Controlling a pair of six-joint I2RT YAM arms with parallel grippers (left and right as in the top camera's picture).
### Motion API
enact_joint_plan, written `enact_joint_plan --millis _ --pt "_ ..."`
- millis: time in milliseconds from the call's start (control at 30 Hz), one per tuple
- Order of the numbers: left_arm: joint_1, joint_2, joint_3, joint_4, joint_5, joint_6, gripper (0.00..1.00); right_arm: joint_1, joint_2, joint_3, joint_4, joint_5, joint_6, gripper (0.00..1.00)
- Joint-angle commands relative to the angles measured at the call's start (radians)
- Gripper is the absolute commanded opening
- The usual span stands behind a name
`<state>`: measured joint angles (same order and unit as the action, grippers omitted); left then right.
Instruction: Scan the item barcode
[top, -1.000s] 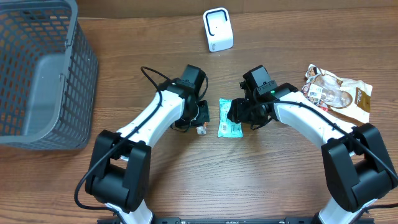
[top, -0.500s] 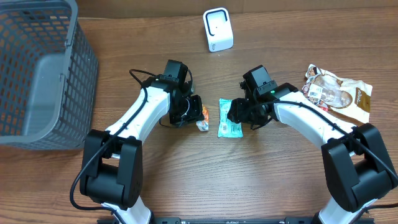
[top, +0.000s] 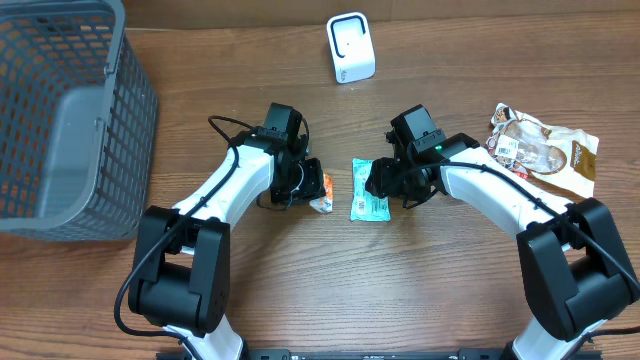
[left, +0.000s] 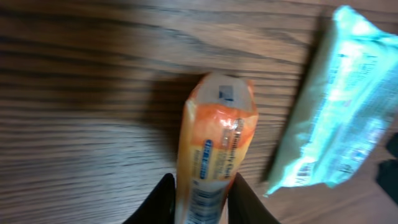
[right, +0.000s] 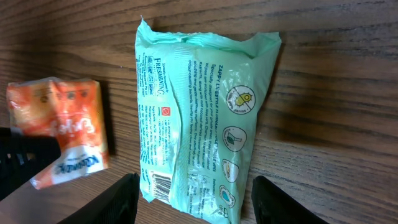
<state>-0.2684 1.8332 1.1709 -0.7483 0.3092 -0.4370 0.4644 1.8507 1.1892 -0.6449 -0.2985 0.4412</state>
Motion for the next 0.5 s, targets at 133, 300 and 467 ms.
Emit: enact_joint_plan --millis 133,300,467 --pt "-0.007 0.012 -0.006 -0.027 -0.137 0.011 0.49 -0.006 0.001 0.008 0.004 0.009 -0.003 0.64" --pt "-0.007 0.012 -0.006 -0.029 -0.174 0.010 0.60 -0.006 0.001 0.009 0.004 0.009 -0.003 0.64" --pt "-0.007 0.012 -0.006 -0.029 -0.240 0.002 0.61 -0.001 0.001 0.008 0.005 0.008 -0.003 0.64"
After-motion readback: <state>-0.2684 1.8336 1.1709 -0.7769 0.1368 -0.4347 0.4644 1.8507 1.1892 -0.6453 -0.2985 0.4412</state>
